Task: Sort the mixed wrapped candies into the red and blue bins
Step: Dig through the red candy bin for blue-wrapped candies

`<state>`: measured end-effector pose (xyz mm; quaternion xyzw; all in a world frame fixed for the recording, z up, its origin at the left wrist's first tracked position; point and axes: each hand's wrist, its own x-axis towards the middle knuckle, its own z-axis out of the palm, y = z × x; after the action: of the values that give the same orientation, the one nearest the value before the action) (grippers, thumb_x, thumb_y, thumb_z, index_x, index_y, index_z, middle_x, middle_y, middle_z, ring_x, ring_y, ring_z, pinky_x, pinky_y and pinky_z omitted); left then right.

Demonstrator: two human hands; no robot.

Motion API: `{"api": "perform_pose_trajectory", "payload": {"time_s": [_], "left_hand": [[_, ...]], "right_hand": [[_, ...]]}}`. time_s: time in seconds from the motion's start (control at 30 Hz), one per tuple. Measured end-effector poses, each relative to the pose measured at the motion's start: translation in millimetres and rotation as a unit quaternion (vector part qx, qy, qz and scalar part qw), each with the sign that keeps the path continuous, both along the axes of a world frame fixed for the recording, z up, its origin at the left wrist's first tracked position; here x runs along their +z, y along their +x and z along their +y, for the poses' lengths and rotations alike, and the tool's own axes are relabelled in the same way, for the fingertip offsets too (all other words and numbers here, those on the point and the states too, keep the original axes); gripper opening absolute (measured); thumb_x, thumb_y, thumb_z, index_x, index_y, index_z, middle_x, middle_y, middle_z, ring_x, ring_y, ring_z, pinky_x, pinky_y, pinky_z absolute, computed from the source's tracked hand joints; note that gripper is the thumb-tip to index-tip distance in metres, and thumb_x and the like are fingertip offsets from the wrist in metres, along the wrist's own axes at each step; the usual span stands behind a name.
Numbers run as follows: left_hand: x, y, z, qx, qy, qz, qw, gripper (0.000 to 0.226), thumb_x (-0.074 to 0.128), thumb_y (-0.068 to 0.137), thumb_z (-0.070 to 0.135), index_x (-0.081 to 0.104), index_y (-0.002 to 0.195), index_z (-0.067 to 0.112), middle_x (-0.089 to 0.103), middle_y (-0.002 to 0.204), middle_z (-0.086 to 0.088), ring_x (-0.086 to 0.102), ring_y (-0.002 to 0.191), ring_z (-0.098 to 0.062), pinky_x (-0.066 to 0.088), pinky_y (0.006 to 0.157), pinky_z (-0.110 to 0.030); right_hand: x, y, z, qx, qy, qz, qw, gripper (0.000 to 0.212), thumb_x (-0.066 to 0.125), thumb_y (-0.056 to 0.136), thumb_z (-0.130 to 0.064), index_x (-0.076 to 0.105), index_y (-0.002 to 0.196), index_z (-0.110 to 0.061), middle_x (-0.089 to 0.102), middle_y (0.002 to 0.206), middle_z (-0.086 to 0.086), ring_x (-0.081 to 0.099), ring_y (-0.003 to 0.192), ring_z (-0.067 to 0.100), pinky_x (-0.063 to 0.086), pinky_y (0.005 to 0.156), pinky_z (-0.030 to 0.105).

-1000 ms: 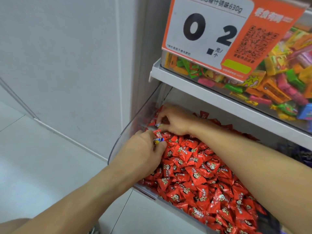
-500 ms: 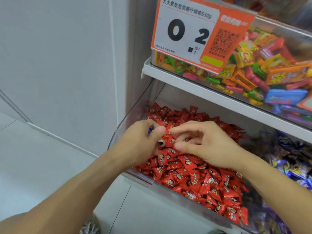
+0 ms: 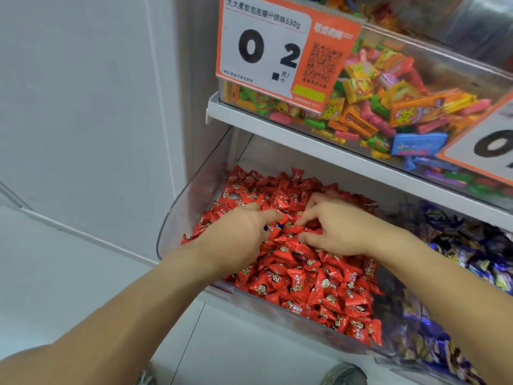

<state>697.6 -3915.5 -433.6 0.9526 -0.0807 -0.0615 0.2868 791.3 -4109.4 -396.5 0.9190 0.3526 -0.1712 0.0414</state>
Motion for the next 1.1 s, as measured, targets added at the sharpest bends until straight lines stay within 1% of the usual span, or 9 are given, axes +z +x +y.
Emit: {"api": "perform_pose_trajectory", "payload": {"time_s": [0.07,0.17,0.33,0.5,0.67,0.77,0.9,1.0,1.1], "left_hand": [[-2.4,3.3,-5.2,-0.025,0.048,0.015,0.998,0.039,0.045,0.103,0.03,0.049,0.141,0.034,0.053,0.115,-0.009,0.052,0.107,-0.024,0.041,0.095,-0.032],[-7.9,4.9,-2.5,-0.016,0.116,0.03,0.993,0.038,0.044,0.099,0.046,0.053,0.135,0.035,0.057,0.117,-0.011,0.055,0.112,-0.03,0.045,0.099,-0.04],[-1.9,5.5,11.2,0.033,0.132,0.048,0.99,0.034,0.046,0.094,0.054,0.062,0.12,0.038,0.06,0.113,-0.005,0.056,0.112,-0.025,0.048,0.095,-0.039],[1.6,11.7,16.5,0.069,0.153,0.049,0.985,0.032,0.048,0.095,0.053,0.066,0.103,0.028,0.064,0.104,-0.002,0.06,0.099,-0.025,0.051,0.083,-0.035],[5.1,15.7,17.6,0.082,0.16,0.061,0.982,0.036,0.048,0.095,0.053,0.066,0.095,0.022,0.063,0.089,0.003,0.059,0.084,-0.02,0.048,0.073,-0.029],[7.7,17.1,14.1,0.145,0.086,0.043,0.985,0.034,0.054,0.092,0.052,0.065,0.097,0.021,0.067,0.088,0.0,0.064,0.084,-0.02,0.052,0.072,-0.03],[19.5,19.4,8.1,0.224,-0.052,0.043,0.972,0.035,0.049,0.093,0.058,0.057,0.092,0.024,0.059,0.071,0.005,0.056,0.065,-0.008,0.038,0.053,-0.026],[21.5,20.8,10.9,0.248,-0.223,0.07,0.94,0.049,0.045,0.088,0.07,0.06,0.09,0.024,0.065,0.071,0.002,0.058,0.063,-0.013,0.042,0.061,-0.029],[28.2,18.1,16.4,0.25,-0.361,0.043,0.897,0.036,0.059,0.092,0.052,0.066,0.085,0.018,0.06,0.057,-0.001,0.052,0.056,-0.016,0.044,0.061,-0.037]], "right_hand": [[5.9,-0.5,-3.6,-0.001,-0.024,0.001,1.0,0.033,0.059,0.09,-0.059,0.077,0.099,-0.033,0.06,0.106,-0.005,0.058,0.096,0.014,0.045,0.082,0.028],[3.6,2.1,4.9,-0.02,0.032,-0.068,0.997,0.064,0.04,0.091,-0.068,0.062,0.061,-0.015,0.064,0.082,0.004,0.056,0.073,0.018,0.05,0.069,0.038],[-18.9,6.6,32.0,0.048,0.093,0.021,0.994,0.017,0.063,0.095,-0.037,0.073,0.097,-0.022,0.06,0.097,-0.007,0.056,0.09,0.011,0.049,0.087,0.037],[-23.1,18.8,36.5,0.065,0.037,0.048,0.996,0.051,0.071,0.089,-0.029,0.057,0.139,-0.029,0.052,0.12,-0.001,0.048,0.108,0.015,0.041,0.095,0.029],[-33.1,19.0,49.0,0.044,0.043,0.021,0.998,0.027,0.066,0.086,-0.031,0.071,0.111,-0.022,0.055,0.098,0.001,0.056,0.087,0.021,0.052,0.076,0.039],[-34.7,21.2,50.8,0.007,0.083,0.007,0.997,0.01,0.069,0.089,-0.03,0.067,0.092,-0.021,0.058,0.087,-0.005,0.057,0.078,0.017,0.047,0.063,0.03],[-20.1,29.9,37.5,-0.047,0.209,0.07,0.974,0.015,0.073,0.089,-0.034,0.066,0.097,-0.022,0.064,0.088,-0.008,0.06,0.078,0.011,0.049,0.07,0.033],[-0.3,14.7,39.6,-0.136,0.396,0.181,0.89,0.022,0.082,0.081,-0.026,0.067,0.095,-0.018,0.069,0.084,-0.004,0.065,0.077,0.014,0.054,0.076,0.031],[8.8,-2.7,49.0,-0.145,0.466,0.275,0.828,0.032,0.088,0.072,-0.012,0.062,0.09,-0.015,0.071,0.091,0.009,0.068,0.078,0.017,0.055,0.079,0.032]]}}
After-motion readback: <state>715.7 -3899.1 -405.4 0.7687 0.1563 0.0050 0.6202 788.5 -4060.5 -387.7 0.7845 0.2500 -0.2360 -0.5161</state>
